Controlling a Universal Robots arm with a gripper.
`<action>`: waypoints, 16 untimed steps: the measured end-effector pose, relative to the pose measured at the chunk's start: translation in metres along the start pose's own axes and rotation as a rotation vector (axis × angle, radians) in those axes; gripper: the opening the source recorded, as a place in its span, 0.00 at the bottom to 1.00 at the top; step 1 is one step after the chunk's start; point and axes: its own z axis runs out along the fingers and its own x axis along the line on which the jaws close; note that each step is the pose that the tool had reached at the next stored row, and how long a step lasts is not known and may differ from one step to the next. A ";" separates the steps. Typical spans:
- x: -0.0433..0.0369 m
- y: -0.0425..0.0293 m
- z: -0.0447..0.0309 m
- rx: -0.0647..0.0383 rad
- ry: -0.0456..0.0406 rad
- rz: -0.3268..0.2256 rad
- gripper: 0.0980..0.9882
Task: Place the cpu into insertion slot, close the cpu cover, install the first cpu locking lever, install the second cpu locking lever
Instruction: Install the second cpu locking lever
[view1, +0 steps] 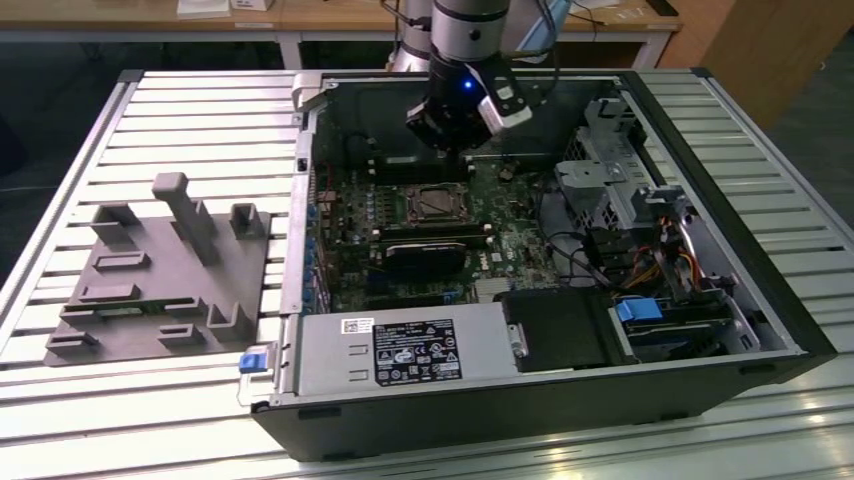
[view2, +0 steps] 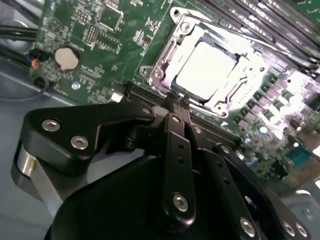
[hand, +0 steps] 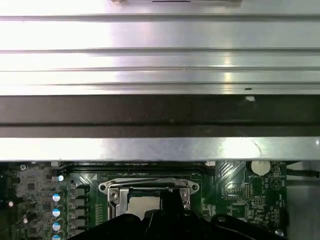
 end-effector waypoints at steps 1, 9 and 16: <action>0.0000 -0.0004 -0.0003 0.000 -0.0001 0.000 0.01; -0.0008 -0.0299 -0.0007 -0.003 0.0017 0.000 0.01; -0.0012 -0.0463 0.0005 -0.035 0.0054 0.001 0.01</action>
